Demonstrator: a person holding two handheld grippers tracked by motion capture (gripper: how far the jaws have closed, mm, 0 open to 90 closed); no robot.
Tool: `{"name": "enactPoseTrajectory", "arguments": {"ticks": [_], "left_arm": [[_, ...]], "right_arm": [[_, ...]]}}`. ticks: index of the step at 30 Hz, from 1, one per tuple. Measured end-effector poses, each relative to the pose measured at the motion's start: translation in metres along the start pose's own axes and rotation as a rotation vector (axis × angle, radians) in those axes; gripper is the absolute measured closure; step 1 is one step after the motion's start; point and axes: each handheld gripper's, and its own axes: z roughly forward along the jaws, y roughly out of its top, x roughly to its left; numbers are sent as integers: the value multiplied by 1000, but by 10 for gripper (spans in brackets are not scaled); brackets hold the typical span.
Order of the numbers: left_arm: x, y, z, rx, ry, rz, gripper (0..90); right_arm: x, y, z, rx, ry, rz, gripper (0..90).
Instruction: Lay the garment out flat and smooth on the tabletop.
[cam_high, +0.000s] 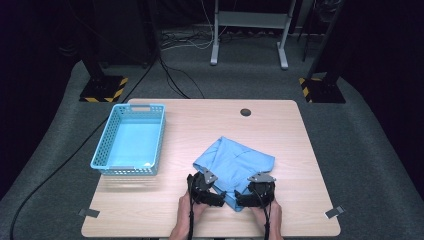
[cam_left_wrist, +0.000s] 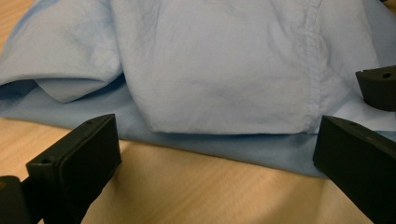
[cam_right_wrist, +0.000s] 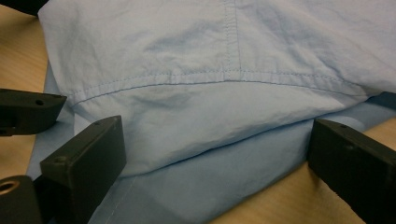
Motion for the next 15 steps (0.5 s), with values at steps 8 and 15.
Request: {"name": "enactPoseTrajectory", "arguments": {"ticks": [8, 15], "left_arm": [[-7, -13, -13, 0, 0, -4, 5], [-7, -16, -15, 2, 1, -6, 4]], "right_arm": [[15, -11, -10, -6, 2, -17, 38], [16, -12, -11, -4, 11, -28, 29]]}}
